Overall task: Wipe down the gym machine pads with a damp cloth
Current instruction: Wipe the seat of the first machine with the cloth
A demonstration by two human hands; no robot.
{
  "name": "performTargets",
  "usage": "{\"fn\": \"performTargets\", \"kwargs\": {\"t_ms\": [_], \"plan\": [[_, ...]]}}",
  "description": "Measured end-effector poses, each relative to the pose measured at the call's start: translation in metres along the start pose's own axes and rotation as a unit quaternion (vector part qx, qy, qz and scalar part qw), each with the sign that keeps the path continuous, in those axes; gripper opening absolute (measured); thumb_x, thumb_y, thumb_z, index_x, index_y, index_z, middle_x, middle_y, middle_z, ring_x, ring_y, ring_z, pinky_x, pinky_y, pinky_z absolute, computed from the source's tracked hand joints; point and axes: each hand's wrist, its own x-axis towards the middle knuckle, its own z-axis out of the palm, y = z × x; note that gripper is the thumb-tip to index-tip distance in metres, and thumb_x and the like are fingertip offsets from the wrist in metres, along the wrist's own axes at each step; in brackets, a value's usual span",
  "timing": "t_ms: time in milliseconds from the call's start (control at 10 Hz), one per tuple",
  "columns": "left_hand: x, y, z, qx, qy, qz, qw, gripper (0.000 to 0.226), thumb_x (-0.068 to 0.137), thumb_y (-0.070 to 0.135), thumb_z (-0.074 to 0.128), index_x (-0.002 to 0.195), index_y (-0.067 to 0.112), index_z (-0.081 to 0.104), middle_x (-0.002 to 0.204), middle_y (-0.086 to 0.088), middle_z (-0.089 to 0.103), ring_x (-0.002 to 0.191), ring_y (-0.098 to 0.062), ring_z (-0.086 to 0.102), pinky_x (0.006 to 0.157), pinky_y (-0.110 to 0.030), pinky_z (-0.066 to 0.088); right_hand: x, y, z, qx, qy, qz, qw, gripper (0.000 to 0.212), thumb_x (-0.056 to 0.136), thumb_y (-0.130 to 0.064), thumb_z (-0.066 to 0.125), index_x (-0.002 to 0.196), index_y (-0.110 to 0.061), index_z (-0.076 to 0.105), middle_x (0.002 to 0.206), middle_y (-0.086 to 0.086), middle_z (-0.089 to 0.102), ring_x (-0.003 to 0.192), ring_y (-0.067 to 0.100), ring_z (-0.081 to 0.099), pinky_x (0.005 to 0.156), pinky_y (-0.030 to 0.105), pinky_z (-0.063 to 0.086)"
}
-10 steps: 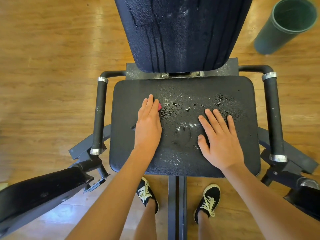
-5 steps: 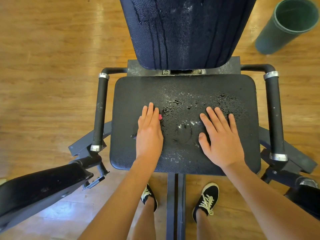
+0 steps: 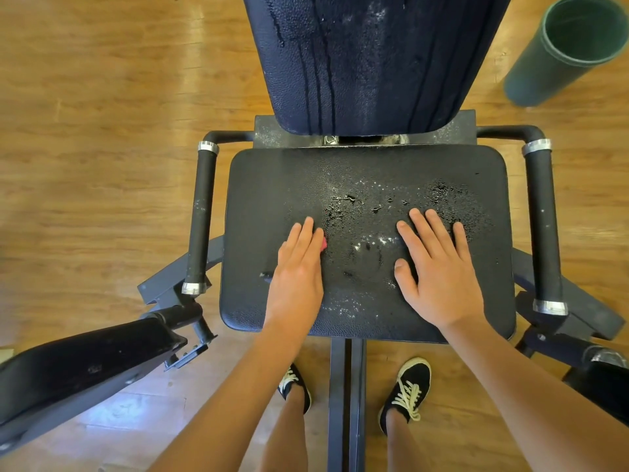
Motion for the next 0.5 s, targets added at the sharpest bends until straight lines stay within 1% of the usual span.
{"fn": "performTargets", "kwargs": {"t_ms": [100,200,300,400,500], "plan": [[-0.025,-0.002,0.006,0.013,0.013,0.019,1.000,0.046,0.092,-0.010,0.066,0.137,-0.005,0.059,0.152,-0.022,0.048,0.142,-0.042,0.045,0.107,-0.057,0.048,-0.001,-0.001,0.000,0.002,0.004,-0.001,1.000,0.057,0.102,-0.037,0.037,0.156,-0.016,0.041,0.167,0.007,0.030,0.158,0.026,0.016,0.126,0.057,0.012],[-0.028,-0.002,0.010,0.016,0.021,0.011,1.000,0.048,0.090,-0.011,0.067,0.137,-0.005,0.059,0.153,-0.022,0.047,0.143,-0.042,0.044,0.109,-0.059,0.045,-0.001,-0.001,0.000,0.003,0.005,-0.001,1.000,0.057,0.102,-0.037,0.037,0.155,-0.016,0.041,0.167,0.008,0.030,0.157,0.026,0.017,0.126,0.057,0.013],[-0.017,-0.001,0.011,0.017,0.034,0.000,0.999,0.047,0.095,-0.008,0.063,0.141,-0.002,0.056,0.158,-0.018,0.042,0.148,-0.040,0.037,0.117,-0.059,0.035,0.000,-0.001,-0.001,0.002,0.003,0.000,1.000,0.057,0.102,-0.036,0.038,0.155,-0.016,0.041,0.167,0.008,0.030,0.157,0.027,0.017,0.126,0.058,0.013],[0.004,0.002,0.010,0.037,0.049,-0.018,0.998,0.048,0.099,-0.003,0.058,0.147,0.004,0.051,0.161,-0.013,0.039,0.151,-0.034,0.031,0.120,-0.061,0.023,0.000,-0.001,-0.001,0.000,0.000,0.000,1.000,0.057,0.102,-0.037,0.038,0.156,-0.016,0.041,0.167,0.008,0.029,0.158,0.027,0.016,0.126,0.058,0.013],[0.024,0.005,0.008,0.031,0.046,-0.040,0.998,0.045,0.105,0.005,0.051,0.149,0.009,0.049,0.164,-0.006,0.036,0.155,-0.028,0.022,0.120,-0.065,0.011,0.000,-0.001,-0.002,0.000,0.001,0.001,1.000,0.057,0.102,-0.036,0.038,0.155,-0.016,0.041,0.167,0.008,0.029,0.157,0.027,0.017,0.126,0.058,0.014]]}}
